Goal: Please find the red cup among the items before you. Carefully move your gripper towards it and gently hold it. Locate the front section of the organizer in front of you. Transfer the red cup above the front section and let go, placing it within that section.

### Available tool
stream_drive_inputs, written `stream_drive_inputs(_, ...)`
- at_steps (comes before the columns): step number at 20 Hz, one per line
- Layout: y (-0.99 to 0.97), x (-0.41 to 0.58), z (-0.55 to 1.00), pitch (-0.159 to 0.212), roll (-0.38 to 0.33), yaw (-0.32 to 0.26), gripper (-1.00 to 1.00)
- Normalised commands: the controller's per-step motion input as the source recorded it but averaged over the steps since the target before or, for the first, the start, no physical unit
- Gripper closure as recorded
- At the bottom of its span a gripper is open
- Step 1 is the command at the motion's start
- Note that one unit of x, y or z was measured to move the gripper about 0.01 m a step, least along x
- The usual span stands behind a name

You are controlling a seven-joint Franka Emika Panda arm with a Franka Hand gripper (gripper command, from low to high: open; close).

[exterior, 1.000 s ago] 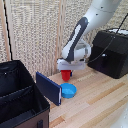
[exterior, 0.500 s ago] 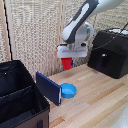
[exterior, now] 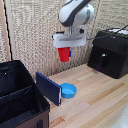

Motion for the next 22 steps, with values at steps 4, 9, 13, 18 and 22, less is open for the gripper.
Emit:
stream_drive_inputs(4,0.66,-0.002,0.79,0.099,0.075,0.058,1.00)
stream_drive_inputs(9,0.65,-0.049,0.73,0.096,0.054,0.069,1.00)
stream_drive_inputs(13,0.72,-0.082,0.58,0.045,0.052,0.049,1.00)
stream_drive_inputs(18,0.81,-0.107,0.36,0.000,0.001,0.031,1.00)
stream_drive_inputs(22,0.87,-0.076,0.20,-0.002,0.000,0.010,1.00)
